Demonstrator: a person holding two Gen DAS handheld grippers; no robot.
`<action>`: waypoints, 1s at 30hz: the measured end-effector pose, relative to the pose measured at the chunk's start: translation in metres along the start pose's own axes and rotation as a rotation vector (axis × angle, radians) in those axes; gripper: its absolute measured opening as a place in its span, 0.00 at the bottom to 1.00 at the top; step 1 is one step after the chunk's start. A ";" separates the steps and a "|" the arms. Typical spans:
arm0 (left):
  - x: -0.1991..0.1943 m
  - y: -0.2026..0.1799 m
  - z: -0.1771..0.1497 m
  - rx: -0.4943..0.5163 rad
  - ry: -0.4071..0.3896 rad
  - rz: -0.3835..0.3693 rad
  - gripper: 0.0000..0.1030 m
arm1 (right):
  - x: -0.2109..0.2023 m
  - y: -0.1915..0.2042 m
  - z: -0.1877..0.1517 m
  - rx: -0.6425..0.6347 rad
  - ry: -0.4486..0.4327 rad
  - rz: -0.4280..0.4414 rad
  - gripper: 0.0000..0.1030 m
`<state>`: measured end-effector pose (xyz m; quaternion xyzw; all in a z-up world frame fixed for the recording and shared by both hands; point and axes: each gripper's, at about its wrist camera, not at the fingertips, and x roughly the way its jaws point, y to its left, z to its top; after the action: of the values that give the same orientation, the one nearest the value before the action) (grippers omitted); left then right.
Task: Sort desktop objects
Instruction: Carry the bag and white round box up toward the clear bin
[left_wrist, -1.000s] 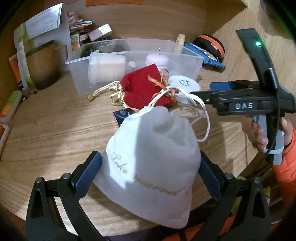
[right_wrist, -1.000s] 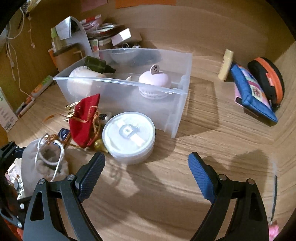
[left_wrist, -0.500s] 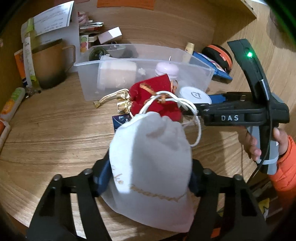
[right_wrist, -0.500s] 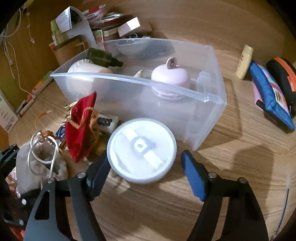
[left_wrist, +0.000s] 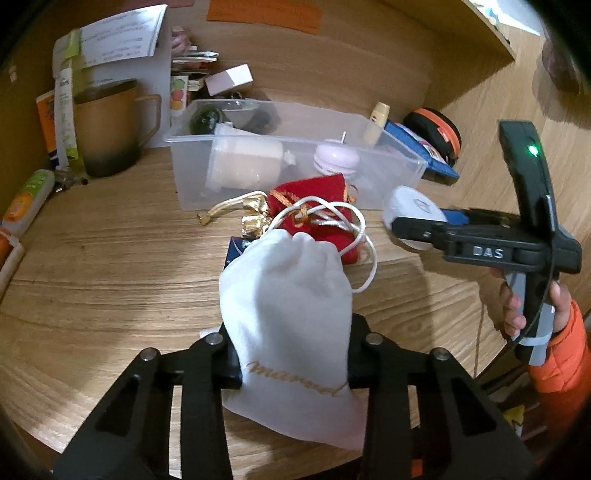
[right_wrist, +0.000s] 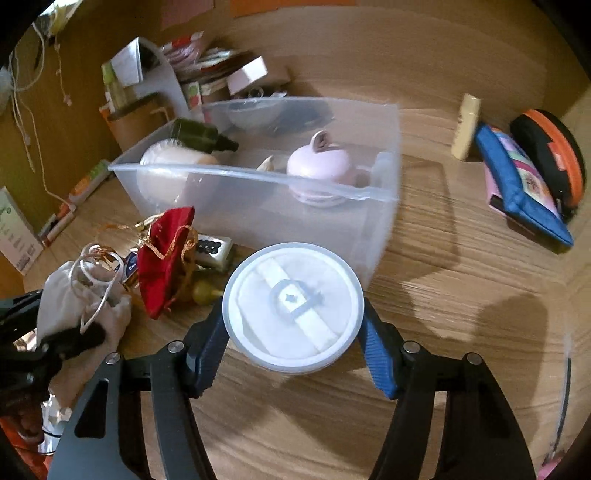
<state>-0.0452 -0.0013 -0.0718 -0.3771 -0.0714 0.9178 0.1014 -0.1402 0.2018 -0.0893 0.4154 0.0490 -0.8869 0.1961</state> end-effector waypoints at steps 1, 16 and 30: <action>-0.002 0.001 0.000 -0.008 -0.004 -0.001 0.33 | -0.004 -0.002 -0.001 0.008 -0.007 0.003 0.61; -0.045 0.020 0.019 -0.048 -0.117 0.017 0.33 | -0.048 -0.017 -0.004 0.089 -0.109 0.046 0.61; -0.074 0.017 0.053 -0.026 -0.223 0.012 0.33 | -0.068 -0.023 0.003 0.121 -0.171 0.075 0.61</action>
<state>-0.0335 -0.0385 0.0127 -0.2741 -0.0921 0.9537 0.0825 -0.1127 0.2432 -0.0377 0.3507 -0.0371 -0.9126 0.2071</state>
